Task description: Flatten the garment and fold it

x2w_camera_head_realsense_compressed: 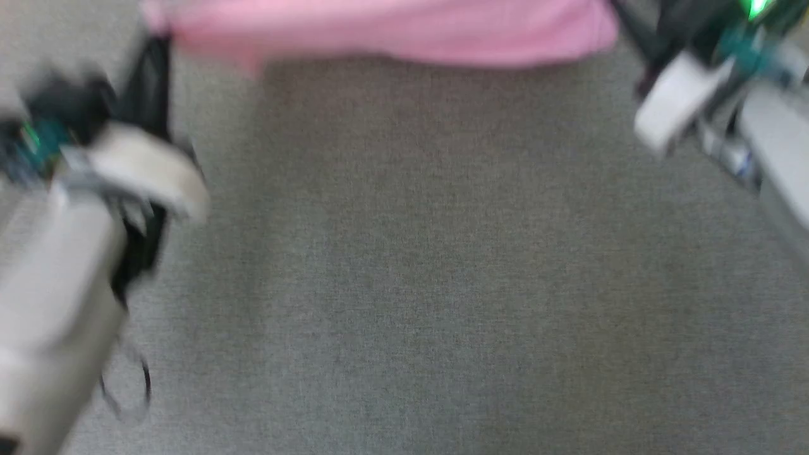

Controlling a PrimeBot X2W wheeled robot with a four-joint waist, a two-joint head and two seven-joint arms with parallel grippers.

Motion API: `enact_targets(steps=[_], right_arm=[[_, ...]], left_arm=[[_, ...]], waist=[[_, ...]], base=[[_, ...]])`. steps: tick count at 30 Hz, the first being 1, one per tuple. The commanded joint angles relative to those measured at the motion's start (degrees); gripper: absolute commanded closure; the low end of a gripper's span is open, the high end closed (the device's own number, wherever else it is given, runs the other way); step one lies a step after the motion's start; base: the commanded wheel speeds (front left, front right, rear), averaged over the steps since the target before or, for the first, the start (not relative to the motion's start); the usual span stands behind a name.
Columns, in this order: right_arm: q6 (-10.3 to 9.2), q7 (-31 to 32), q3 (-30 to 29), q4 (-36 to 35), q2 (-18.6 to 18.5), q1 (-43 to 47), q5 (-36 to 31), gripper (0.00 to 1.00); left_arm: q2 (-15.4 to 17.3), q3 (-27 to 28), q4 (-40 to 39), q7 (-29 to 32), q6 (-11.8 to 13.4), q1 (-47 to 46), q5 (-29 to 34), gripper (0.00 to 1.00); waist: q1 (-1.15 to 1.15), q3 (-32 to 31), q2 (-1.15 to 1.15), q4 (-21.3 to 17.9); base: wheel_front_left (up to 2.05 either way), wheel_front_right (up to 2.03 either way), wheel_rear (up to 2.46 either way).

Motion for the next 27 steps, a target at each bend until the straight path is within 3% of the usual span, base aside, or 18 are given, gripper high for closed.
enact_targets(steps=[1, 10, 18, 27], right_arm=[[-0.13, -0.28, 0.06, -1.89, -1.16, 4.69, 0.23, 1.0], [-0.13, 0.06, 1.65, -9.0, -6.09, 29.27, 1.54, 1.0], [-0.13, 1.76, -0.81, -13.25, -7.18, 46.12, 2.0, 1.0], [-0.13, 5.3, -6.92, -21.28, -7.01, 60.79, 0.52, 1.0]], left_arm=[[-0.07, 0.51, -1.5, -0.26, 0.62, 5.51, 0.66, 1.0], [-1.65, 2.33, -6.84, -0.27, 2.52, 31.54, 0.5, 1.0], [-1.97, 2.96, -8.5, -0.27, 3.81, 44.84, -0.63, 1.0], [0.57, 3.22, -12.81, 0.1, 6.56, 55.48, -2.15, 1.0]], waist=[[0.01, -4.73, 0.0, -0.11], [0.01, -13.04, 0.0, -0.39], [0.01, -18.36, 0.0, -0.78], [0.01, -21.52, 0.0, 0.01]], base=[[0.0, 0.0, 0.0], [0.0, 0.0, 0.0], [0.0, 0.0, 0.0], [0.0, 0.0, 0.0]])
